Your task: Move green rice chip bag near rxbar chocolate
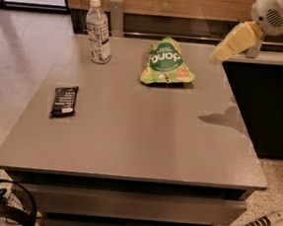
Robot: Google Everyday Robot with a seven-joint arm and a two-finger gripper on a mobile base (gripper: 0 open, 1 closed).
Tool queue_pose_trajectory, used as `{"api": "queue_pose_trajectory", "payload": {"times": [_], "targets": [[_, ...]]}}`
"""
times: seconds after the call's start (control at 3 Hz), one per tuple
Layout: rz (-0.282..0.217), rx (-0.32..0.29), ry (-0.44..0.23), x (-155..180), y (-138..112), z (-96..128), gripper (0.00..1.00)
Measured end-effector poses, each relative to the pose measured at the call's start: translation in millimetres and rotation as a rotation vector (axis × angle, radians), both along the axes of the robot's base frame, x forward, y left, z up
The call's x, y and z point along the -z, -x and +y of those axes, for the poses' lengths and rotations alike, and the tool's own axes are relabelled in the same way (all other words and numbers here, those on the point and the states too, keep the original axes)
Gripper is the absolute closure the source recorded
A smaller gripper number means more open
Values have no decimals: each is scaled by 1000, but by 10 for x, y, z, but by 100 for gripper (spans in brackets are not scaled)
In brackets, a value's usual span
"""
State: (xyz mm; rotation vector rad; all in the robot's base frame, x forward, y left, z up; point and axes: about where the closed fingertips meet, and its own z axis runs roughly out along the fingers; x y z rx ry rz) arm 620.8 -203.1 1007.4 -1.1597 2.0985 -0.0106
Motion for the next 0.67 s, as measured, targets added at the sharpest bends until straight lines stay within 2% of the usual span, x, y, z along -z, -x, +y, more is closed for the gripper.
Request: {"api": "queue_pose_trajectory", "payload": {"times": [0.33,0.67], "targets": [[-10,94,-122,64,-593,362,0],[73,117,-148,162,-939,744,0]]}}
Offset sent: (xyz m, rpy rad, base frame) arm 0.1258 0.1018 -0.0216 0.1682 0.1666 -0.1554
